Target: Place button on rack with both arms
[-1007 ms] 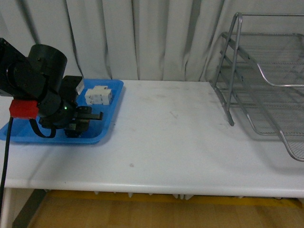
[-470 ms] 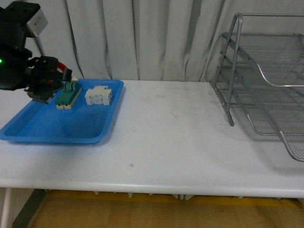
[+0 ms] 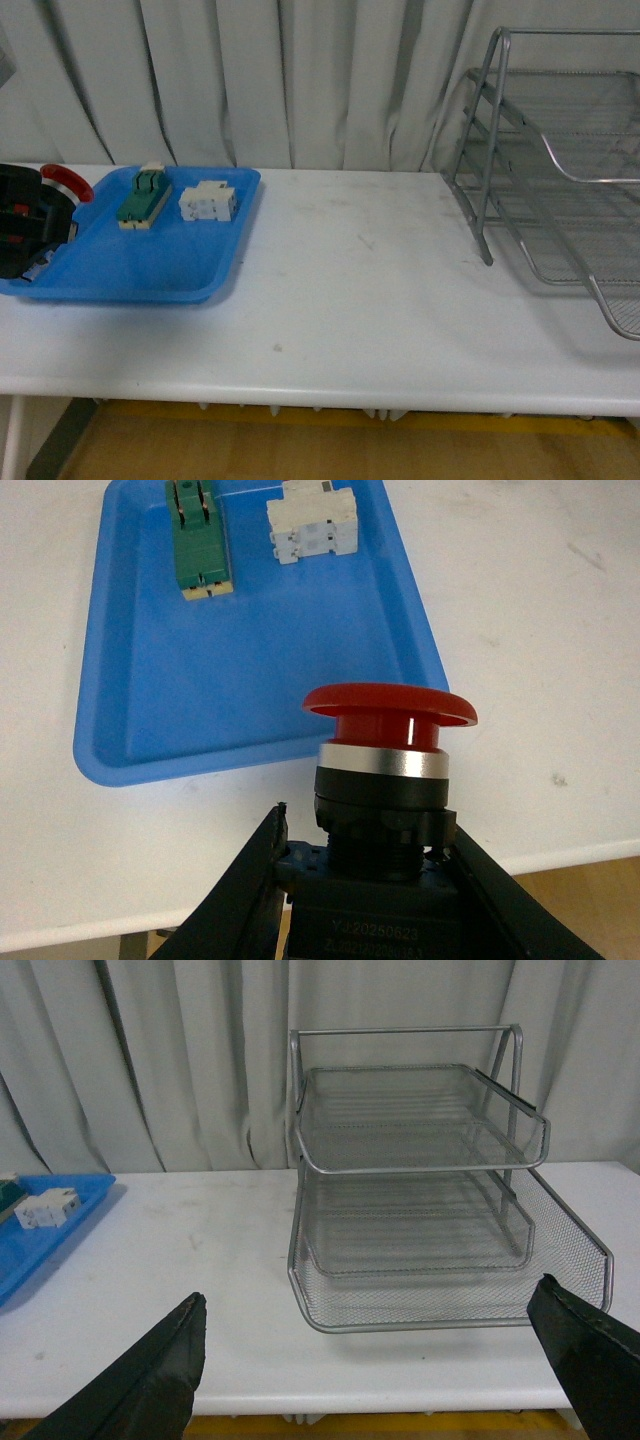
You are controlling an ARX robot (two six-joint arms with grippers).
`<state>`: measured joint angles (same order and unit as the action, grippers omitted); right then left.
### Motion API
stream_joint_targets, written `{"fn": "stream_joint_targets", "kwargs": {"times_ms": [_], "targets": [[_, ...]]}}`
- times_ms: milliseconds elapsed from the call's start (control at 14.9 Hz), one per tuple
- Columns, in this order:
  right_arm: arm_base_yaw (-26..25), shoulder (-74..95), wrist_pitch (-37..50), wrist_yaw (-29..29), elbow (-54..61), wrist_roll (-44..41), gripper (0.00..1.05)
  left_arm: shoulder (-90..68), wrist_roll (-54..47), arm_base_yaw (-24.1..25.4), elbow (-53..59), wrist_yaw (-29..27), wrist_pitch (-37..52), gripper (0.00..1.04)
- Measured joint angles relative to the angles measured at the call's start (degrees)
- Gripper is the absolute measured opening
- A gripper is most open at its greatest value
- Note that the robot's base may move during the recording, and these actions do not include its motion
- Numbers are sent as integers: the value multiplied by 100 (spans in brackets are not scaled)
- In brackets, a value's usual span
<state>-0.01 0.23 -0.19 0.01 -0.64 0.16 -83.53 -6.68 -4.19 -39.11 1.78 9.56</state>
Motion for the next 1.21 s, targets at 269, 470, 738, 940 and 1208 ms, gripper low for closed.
{"fn": "stream_joint_targets", "kwargs": {"times_ms": [269,470,738,940,1208], "targets": [[0,0,-4,0,0,0,98,190,22,61,221,-28,131,38],[0,0,-2,-2,0,-2,98,190,24,20,286,-90,133,38],[0,0,7,-2,0,-2,98,188,22,-61,286,-94,114,38],[0,0,15,0,0,0,98,162,22,-74,286,-76,138,38],[0,0,-22,2,0,-2,98,122,20,-72,284,-68,96,37]]}}
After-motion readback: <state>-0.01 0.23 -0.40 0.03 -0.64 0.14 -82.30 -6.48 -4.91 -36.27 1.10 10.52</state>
